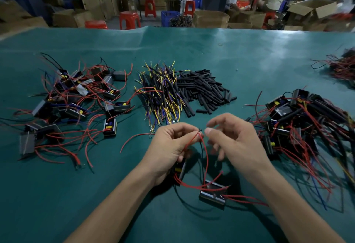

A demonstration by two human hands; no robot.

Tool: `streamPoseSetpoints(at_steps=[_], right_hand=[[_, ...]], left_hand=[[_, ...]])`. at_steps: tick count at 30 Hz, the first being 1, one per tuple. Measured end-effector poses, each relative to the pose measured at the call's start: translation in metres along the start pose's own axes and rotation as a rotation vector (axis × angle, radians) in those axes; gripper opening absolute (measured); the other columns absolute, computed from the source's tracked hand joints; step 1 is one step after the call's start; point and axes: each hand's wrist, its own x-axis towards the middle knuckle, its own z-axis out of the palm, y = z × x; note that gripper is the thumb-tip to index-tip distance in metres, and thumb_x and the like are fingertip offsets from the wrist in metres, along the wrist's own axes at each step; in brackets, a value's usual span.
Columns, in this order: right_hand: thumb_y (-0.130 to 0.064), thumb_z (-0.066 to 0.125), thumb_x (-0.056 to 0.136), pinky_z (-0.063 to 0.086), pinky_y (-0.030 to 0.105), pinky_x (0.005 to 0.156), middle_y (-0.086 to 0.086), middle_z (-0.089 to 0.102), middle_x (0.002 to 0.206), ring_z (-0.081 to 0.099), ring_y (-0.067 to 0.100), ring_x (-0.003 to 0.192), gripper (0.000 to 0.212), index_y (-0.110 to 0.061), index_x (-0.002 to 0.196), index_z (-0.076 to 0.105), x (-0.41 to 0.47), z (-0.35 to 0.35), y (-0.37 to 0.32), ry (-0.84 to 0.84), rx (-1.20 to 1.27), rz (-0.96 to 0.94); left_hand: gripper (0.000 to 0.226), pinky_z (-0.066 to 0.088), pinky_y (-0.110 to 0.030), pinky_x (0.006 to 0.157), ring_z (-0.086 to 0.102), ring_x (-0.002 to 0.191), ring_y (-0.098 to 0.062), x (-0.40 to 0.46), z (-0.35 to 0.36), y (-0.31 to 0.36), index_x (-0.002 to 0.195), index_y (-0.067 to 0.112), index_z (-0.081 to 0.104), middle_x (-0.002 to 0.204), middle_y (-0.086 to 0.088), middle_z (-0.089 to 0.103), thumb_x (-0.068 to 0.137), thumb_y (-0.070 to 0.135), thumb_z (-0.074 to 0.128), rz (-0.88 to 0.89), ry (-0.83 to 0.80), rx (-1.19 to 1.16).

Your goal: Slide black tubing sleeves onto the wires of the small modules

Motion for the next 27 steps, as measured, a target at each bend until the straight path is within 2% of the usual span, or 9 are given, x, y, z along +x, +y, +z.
streamPoseSetpoints(at_steps=[2,4,6,8,11,18,20,23,27], right_hand=[[-0.014,0.076,0.09,0.049,0.024,0.047,-0.002,0.072,0.068,0.065,0.01,0.055,0.006,-0.019,0.093,0.074,0.001,-0.001,0.0,0.007,0.011,-0.036],[-0.013,0.078,0.089,0.049,0.019,0.053,-0.002,0.075,0.072,0.067,0.008,0.061,0.007,-0.02,0.088,0.078,0.001,-0.001,0.002,-0.041,-0.014,-0.07],[-0.012,0.079,0.088,0.048,0.016,0.054,0.0,0.075,0.071,0.065,0.006,0.06,0.009,-0.02,0.084,0.08,0.001,-0.002,0.003,-0.06,-0.022,-0.082],[-0.013,0.08,0.087,0.049,0.023,0.052,0.005,0.075,0.07,0.063,0.01,0.058,0.009,-0.021,0.084,0.08,0.002,-0.005,0.004,-0.057,0.003,-0.074],[-0.017,0.081,0.084,0.05,0.034,0.051,0.012,0.073,0.07,0.06,0.019,0.058,0.006,-0.023,0.083,0.081,0.003,-0.008,0.004,-0.057,0.012,-0.061],[-0.012,0.086,0.079,0.05,0.027,0.052,0.013,0.073,0.069,0.061,0.016,0.06,0.011,-0.021,0.077,0.082,0.003,-0.012,0.0,-0.079,0.003,0.005],[-0.013,0.087,0.078,0.051,0.029,0.053,0.013,0.073,0.068,0.061,0.018,0.06,0.01,-0.021,0.076,0.082,0.003,-0.014,-0.001,-0.087,-0.029,0.022],[-0.012,0.087,0.077,0.049,0.028,0.051,0.014,0.071,0.064,0.059,0.017,0.056,0.009,-0.018,0.074,0.082,0.004,-0.013,-0.003,-0.09,-0.042,0.07],[-0.009,0.088,0.073,0.044,0.022,0.046,0.01,0.065,0.054,0.054,0.013,0.046,0.01,-0.007,0.069,0.079,0.004,-0.012,-0.004,-0.072,0.026,0.168]], left_hand=[[0.016,0.028,-0.017,0.037,0.034,0.033,-0.004,-0.001,0.001,0.0,0.075,0.019,0.076,0.069,-0.005,0.067,0.088,0.01,0.072,0.002,-0.034,0.053],[0.014,0.028,-0.015,0.035,0.033,0.033,-0.004,-0.002,0.001,0.0,0.077,0.015,0.075,0.06,-0.002,0.061,0.09,0.01,0.072,0.003,-0.053,0.076],[0.01,0.028,-0.015,0.035,0.033,0.034,-0.005,-0.001,0.001,0.0,0.08,0.01,0.075,0.063,-0.009,0.062,0.089,0.01,0.072,-0.002,-0.047,0.07],[0.008,0.029,-0.014,0.034,0.035,0.036,-0.007,-0.001,0.001,0.0,0.084,0.003,0.074,0.075,-0.02,0.068,0.089,0.009,0.072,-0.013,-0.042,0.069],[0.01,0.03,-0.014,0.034,0.037,0.036,-0.007,-0.002,0.001,-0.001,0.089,-0.003,0.073,0.084,-0.023,0.074,0.088,0.007,0.073,-0.017,-0.041,0.074],[0.008,0.028,-0.015,0.033,0.041,0.039,-0.011,-0.002,-0.001,0.002,0.082,0.001,0.076,0.082,-0.034,0.069,0.083,0.008,0.078,0.038,-0.051,0.173],[0.006,0.028,-0.014,0.035,0.04,0.038,-0.008,-0.002,-0.002,0.002,0.08,0.004,0.077,0.069,-0.025,0.069,0.083,0.009,0.079,0.053,-0.06,0.203],[0.008,0.029,-0.011,0.037,0.04,0.036,0.0,-0.002,-0.002,0.001,0.076,0.006,0.077,0.053,0.001,0.064,0.084,0.007,0.079,0.059,-0.071,0.228],[0.008,0.029,-0.012,0.037,0.041,0.036,0.001,-0.004,0.0,0.001,0.077,0.006,0.076,0.056,0.001,0.067,0.084,0.006,0.079,0.048,-0.056,0.222]])
